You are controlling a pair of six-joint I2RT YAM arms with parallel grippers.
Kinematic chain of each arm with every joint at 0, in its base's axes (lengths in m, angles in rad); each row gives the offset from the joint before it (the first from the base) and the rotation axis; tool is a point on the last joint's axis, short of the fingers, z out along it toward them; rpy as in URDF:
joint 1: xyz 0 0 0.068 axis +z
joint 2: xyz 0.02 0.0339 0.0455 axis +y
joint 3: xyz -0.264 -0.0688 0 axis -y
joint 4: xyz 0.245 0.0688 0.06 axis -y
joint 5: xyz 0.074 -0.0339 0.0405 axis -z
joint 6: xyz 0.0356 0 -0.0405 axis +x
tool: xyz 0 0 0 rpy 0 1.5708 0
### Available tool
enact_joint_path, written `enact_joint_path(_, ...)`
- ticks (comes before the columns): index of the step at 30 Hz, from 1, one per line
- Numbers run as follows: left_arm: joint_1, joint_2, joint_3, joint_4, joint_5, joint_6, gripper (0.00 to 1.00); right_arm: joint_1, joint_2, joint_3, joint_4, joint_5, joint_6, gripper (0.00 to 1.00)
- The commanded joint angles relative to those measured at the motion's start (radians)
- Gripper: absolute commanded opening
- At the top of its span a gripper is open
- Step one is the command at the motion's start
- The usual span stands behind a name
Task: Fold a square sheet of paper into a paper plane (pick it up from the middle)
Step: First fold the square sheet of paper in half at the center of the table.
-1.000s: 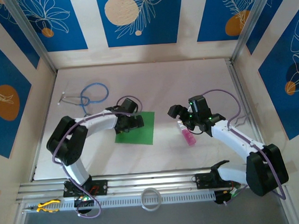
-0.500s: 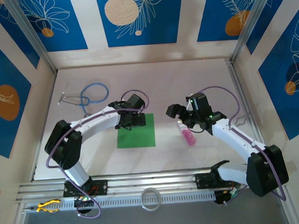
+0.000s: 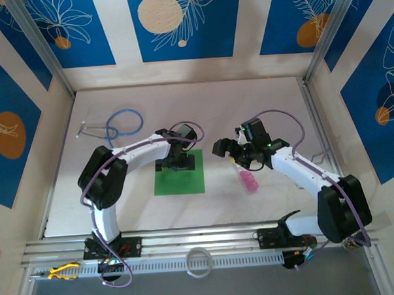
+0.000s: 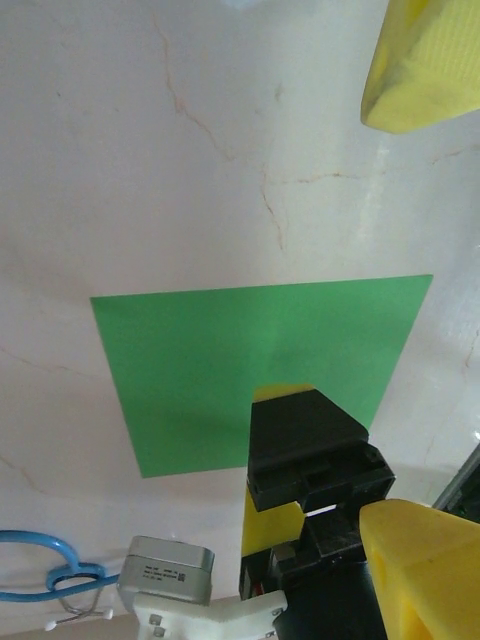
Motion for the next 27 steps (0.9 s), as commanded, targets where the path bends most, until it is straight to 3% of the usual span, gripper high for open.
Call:
enact_joint_path(1,0.014,0.027,0.036,-0.045,0.028,0.031,1.00,0.008,0.041,0.040,-0.021,-0.081,-0.015,0.97)
enact_joint_path(27,0.020,0.130,0.053,-0.034,0.058,0.027,0.99,0.024,0.060,0.042,-0.035,-0.052,-0.012,0.99)
